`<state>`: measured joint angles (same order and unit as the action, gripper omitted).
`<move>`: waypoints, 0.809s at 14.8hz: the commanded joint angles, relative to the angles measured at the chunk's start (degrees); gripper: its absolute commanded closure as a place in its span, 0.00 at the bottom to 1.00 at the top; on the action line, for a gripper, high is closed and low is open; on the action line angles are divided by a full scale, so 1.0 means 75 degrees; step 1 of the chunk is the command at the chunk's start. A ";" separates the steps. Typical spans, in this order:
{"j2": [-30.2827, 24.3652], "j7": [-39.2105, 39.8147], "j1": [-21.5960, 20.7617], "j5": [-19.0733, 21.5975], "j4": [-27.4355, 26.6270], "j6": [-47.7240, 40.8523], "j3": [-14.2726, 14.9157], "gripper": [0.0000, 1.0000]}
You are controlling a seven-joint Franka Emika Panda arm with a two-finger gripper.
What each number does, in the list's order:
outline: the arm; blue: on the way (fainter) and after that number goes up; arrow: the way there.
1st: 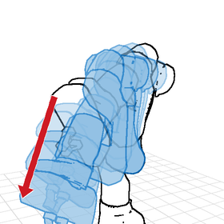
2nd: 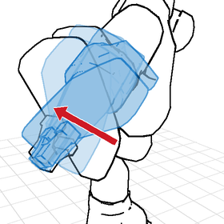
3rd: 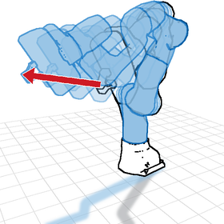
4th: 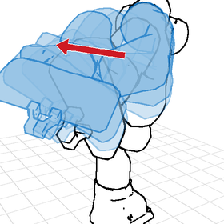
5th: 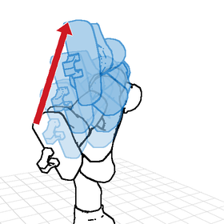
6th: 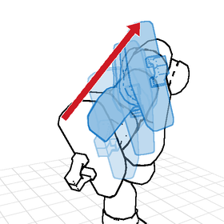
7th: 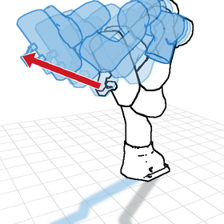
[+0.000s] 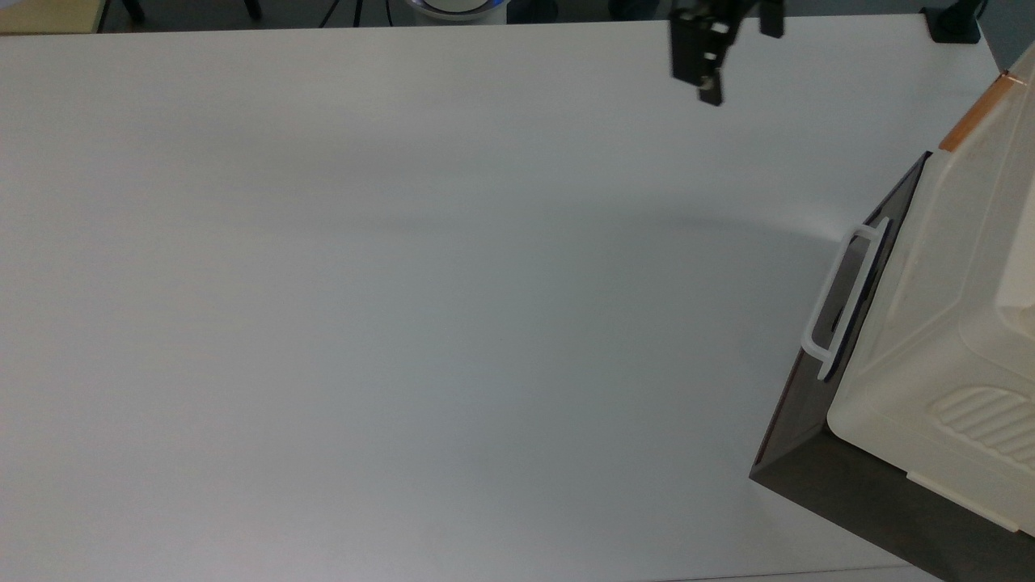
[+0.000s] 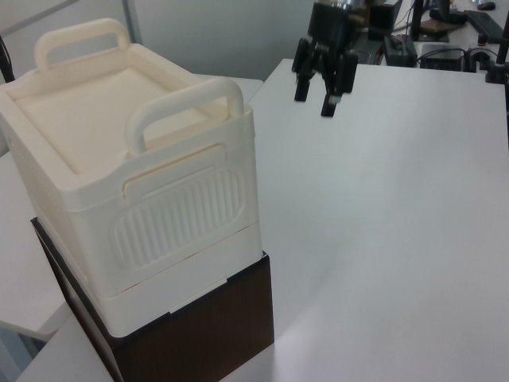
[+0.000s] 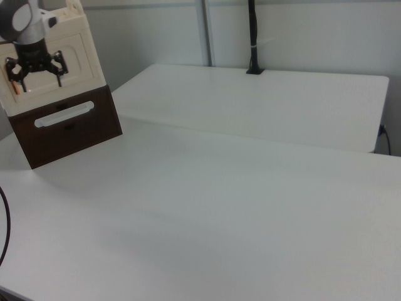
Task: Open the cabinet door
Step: 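Move the gripper toward the door edge of the cream box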
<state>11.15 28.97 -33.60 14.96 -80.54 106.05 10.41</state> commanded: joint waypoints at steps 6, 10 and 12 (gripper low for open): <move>0.0505 -0.0639 -0.1506 -0.0014 0.0016 0.1549 0.0135 0.04; 0.0786 -0.1120 -0.1964 -0.0096 0.0027 0.2394 0.0159 0.14; 0.0961 -0.1121 -0.1965 -0.0120 0.0237 0.2605 0.0147 0.15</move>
<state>16.94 21.95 -47.19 14.72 -80.49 123.00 10.45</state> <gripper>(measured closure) 0.137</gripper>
